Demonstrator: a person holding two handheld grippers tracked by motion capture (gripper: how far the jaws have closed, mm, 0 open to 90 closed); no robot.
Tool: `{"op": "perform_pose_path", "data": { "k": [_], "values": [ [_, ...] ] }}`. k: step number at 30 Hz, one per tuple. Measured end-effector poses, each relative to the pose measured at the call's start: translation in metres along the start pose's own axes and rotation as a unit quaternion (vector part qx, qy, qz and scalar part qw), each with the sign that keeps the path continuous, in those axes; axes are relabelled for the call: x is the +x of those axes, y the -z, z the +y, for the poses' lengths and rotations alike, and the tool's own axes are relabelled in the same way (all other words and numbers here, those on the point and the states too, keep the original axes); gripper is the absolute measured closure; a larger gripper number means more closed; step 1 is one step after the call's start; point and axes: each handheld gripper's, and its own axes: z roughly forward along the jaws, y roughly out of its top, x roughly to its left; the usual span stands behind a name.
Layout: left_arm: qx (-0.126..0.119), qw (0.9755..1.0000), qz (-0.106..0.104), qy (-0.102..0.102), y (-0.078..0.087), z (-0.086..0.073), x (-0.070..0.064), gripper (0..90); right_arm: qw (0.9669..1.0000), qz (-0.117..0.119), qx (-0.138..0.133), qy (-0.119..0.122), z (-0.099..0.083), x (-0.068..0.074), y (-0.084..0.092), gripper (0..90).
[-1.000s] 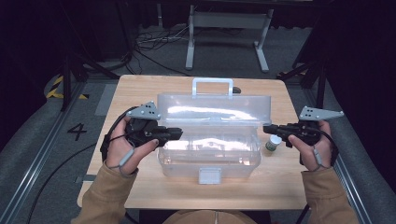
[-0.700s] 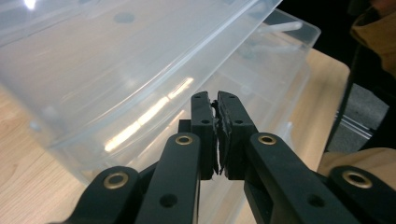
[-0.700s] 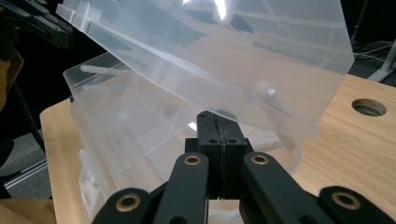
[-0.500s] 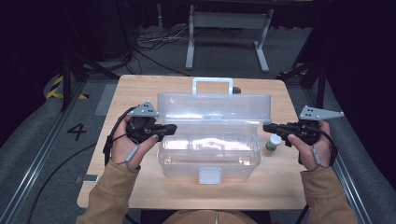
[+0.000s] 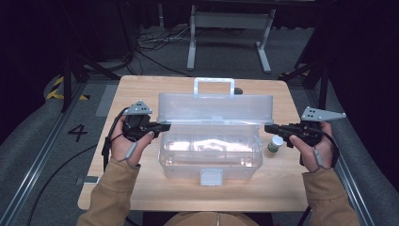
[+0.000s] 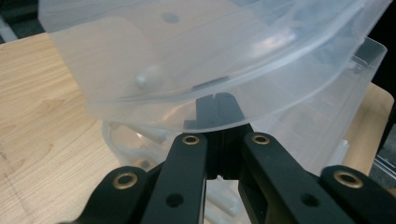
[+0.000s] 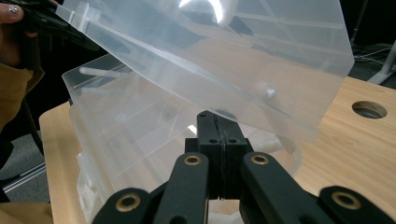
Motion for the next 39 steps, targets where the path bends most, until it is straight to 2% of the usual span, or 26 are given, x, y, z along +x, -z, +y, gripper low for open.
{"op": "perform_pose_path", "data": {
  "k": [14,16,18,21,27,29,30,33,36,38,39],
  "values": [
    [-0.01,0.9999,0.003,0.007,0.001,0.0,0.006,89.8,1.0,0.002,0.006,0.0,-0.001,0.001,-0.002,90.0],
    [-0.012,0.9999,0.0,0.008,0.001,0.0,0.007,89.8,0.9999,-0.005,0.015,0.006,-0.001,0.003,-0.003,90.0],
    [-0.014,0.9999,0.0,0.008,0.001,0.001,0.007,89.9,0.9996,-0.003,0.025,0.008,0.0,0.006,-0.004,89.1],
    [-0.013,0.9999,-0.001,0.006,0.001,0.002,0.008,89.8,0.999,-0.007,0.034,0.029,0.0,0.01,-0.005,82.7],
    [-0.015,0.9999,-0.003,0.006,0.001,0.004,0.01,89.8,0.9977,-0.037,0.03,0.048,0.0,0.016,-0.002,69.8],
    [-0.015,0.9999,-0.005,0.005,0.001,0.005,0.011,89.8,0.9976,-0.047,0.028,0.042,0.0,0.017,0.0,68.4],
    [-0.015,0.9999,-0.005,0.005,0.001,0.006,0.011,89.8,0.9977,-0.053,0.028,0.03,0.0,0.017,0.002,67.4],
    [-0.017,0.9998,-0.008,0.006,0.001,0.008,0.013,89.8,0.9975,-0.065,0.014,0.023,0.001,0.017,0.007,65.1],
    [-0.019,0.9997,-0.011,0.007,0.001,0.009,0.014,89.8,0.9964,-0.082,0.007,0.022,0.001,0.015,0.009,63.5],
    [-0.02,0.9997,-0.011,0.006,0.001,0.01,0.014,89.8,0.9937,-0.106,0.004,0.034,0.0,0.014,0.009,60.5],
    [-0.021,0.9997,-0.01,0.006,0.001,0.011,0.015,89.8,0.9934,-0.111,0.005,0.028,-0.001,0.013,0.009,59.1]
  ]
}}
